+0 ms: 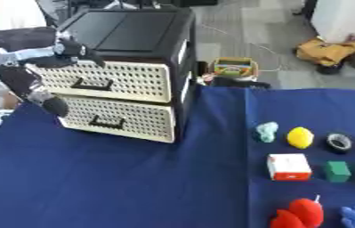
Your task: Pick up objects from table and place into drawer.
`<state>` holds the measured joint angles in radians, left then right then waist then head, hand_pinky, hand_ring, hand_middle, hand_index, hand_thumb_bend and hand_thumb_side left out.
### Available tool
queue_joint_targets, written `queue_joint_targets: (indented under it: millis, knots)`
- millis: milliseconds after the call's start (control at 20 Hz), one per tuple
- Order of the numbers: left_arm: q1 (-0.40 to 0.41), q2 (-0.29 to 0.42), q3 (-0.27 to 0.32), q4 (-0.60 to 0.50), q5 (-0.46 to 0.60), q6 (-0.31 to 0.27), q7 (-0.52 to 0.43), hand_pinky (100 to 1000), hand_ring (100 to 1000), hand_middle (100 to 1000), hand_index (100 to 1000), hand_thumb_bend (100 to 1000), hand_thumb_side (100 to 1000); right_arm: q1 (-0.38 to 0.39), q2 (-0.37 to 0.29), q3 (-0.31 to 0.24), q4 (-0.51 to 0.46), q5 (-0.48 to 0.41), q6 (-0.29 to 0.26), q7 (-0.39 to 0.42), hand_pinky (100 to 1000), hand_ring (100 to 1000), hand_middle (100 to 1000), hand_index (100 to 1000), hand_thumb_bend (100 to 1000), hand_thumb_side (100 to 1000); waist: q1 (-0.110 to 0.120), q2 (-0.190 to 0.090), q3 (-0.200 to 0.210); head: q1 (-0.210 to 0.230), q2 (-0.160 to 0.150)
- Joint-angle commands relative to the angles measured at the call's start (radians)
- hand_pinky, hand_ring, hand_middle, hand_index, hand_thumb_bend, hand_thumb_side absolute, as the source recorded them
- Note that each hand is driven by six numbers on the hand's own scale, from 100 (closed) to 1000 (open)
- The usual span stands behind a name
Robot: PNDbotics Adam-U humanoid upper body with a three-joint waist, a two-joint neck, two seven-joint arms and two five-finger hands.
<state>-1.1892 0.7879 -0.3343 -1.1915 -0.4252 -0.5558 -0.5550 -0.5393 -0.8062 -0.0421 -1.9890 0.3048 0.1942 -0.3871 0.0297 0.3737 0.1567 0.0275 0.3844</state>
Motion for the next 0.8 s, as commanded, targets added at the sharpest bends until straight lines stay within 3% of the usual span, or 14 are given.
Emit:
queue_joint_targets:
  millis: [50,350,800]
  knots:
    - [-0.017,0.023,0.002,0.012,-0.014,-0.351,-0.352,100,100,100,889,996,1000,-0.003,-0.033,-0.010,-0.011,-0.006,0.001,-0.005,741,663,557,766,100,840,0.010,-0.025,0.002,-0.020,-0.012]
    - [0.066,0.097,0.013,-0.021,0.011,-0.351,-0.352,100,100,100,894,962,1000,0.011,-0.052,-0.012,-0.011,-0.003,0.004,-0.019,739,661,553,764,100,838,0.031,-0.015,-0.005,-0.058,-0.025]
    - [0.163,0.202,0.052,-0.134,0.091,-0.351,-0.352,100,100,100,864,935,1000,0.023,-0.054,-0.012,-0.011,-0.003,0.007,-0.019,739,658,549,763,100,839,0.047,-0.011,-0.027,-0.069,-0.018]
